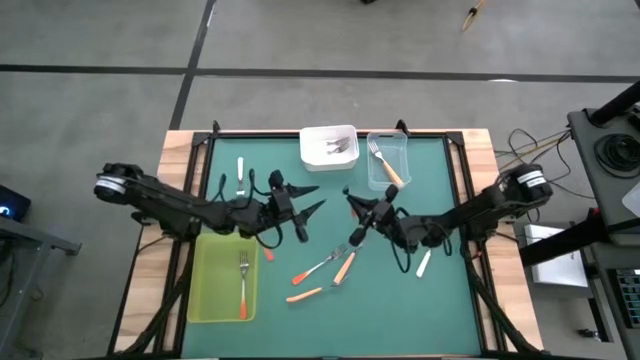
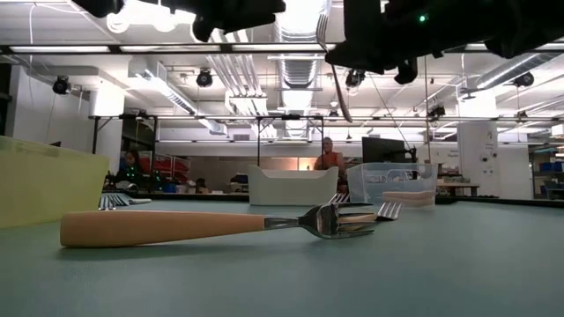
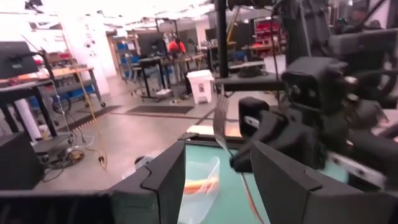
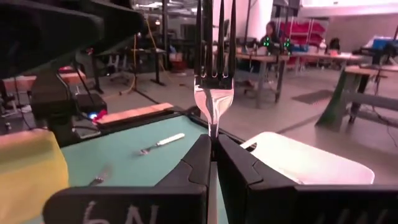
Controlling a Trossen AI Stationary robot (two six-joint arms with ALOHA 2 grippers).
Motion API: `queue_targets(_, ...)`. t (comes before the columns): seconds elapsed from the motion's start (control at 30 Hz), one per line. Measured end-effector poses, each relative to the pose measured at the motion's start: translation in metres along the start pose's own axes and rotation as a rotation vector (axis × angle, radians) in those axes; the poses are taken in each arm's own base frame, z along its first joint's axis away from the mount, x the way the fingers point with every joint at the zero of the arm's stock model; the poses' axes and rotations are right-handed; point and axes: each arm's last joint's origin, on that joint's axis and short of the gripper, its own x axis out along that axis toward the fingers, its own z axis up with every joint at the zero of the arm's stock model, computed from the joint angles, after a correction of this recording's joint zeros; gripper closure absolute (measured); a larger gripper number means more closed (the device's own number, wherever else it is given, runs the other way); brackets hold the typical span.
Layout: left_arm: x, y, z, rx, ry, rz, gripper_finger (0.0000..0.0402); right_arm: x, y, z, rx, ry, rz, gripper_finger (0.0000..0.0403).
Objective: Sort silverware by color (type)
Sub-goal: Put the orange fork into the yellow bin
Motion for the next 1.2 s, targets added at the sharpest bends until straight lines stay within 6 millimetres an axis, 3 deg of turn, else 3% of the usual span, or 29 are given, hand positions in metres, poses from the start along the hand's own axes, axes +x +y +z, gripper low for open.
queue_targets(0.27, 0.029, -0.02, -0.006, 0.03, -0.019, -0.021, 0.0238, 0.011, 0.013, -0.003, -0.164, -0.01, -0.023, 0.0394)
queue_targets(0.43, 0.048, -0.028, -0.01, 0.048, 0.014, 0.129, 0.0238, 0.022, 0.023, -0.001, -0.266, -0.014, -0.035, 0.0394)
queue_targets(0.8, 0.048, -0.028, -0.009, 0.043, 0.006, 0.129, 0.0246, 0.021, 0.022, 0.002, -0.301, -0.022, -0.023, 0.0394)
queue_targets(0.93, 0.047, -0.028, -0.008, 0.036, 0.005, 0.127, 0.0283, 0.021, 0.022, 0.002, -0.302, -0.023, -0.023, 0.0394)
queue_targets(1.2, 0.048, -0.028, -0.008, 0.017, 0.005, 0.139, 0.0393, 0.021, 0.022, 0.002, -0.286, -0.023, -0.023, 0.0394)
